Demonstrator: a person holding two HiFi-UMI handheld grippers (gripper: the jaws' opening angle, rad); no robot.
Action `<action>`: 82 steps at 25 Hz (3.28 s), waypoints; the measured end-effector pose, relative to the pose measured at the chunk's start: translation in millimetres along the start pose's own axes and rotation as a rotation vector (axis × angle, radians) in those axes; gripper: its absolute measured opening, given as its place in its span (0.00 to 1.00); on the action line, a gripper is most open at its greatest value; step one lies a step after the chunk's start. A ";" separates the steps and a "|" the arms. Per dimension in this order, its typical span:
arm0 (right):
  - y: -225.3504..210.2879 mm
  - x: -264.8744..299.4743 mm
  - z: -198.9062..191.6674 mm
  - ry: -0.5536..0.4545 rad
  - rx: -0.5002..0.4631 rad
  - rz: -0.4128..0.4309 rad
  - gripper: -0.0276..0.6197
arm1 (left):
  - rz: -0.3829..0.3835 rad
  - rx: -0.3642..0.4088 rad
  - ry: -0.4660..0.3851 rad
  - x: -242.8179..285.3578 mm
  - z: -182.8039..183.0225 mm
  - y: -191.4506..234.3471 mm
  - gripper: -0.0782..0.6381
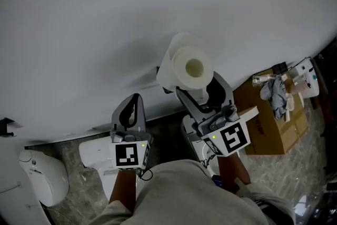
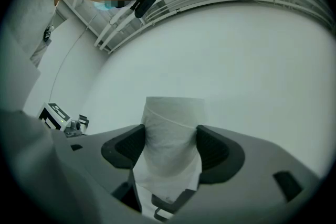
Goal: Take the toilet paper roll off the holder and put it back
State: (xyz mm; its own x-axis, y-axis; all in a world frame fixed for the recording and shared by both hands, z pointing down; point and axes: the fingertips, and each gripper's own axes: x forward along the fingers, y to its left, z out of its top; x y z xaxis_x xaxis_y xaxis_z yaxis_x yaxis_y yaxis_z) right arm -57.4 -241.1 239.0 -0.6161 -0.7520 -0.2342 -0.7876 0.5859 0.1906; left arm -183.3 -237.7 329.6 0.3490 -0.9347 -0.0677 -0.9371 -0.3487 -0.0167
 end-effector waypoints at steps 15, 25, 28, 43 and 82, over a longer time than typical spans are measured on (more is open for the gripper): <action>-66.0 16.8 -56.6 0.054 0.022 0.024 0.51 | 0.023 0.025 0.062 70.9 -32.6 -17.3 0.12; -60.3 35.6 -116.7 0.175 0.106 0.041 0.51 | 0.067 0.033 0.176 77.2 -62.8 -2.1 0.12; -62.0 35.1 -120.3 0.192 0.072 0.040 0.51 | 0.068 0.039 0.192 79.7 -66.9 -7.1 0.12; -61.9 30.3 -149.5 0.301 0.133 -0.073 0.51 | 0.014 -0.026 0.192 55.5 -74.1 -15.5 0.12; 75.4 -132.2 -102.3 0.318 0.150 -0.248 0.05 | -0.072 -0.116 0.098 -138.8 -60.5 -51.4 0.13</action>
State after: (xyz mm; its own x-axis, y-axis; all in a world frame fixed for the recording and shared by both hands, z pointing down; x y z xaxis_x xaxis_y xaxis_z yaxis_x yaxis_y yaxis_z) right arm -34.7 -128.3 381.9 -0.3936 -0.9177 0.0543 -0.9184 0.3951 0.0188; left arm -183.0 -94.2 400.2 0.4197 -0.9072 0.0274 -0.9043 -0.4155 0.0978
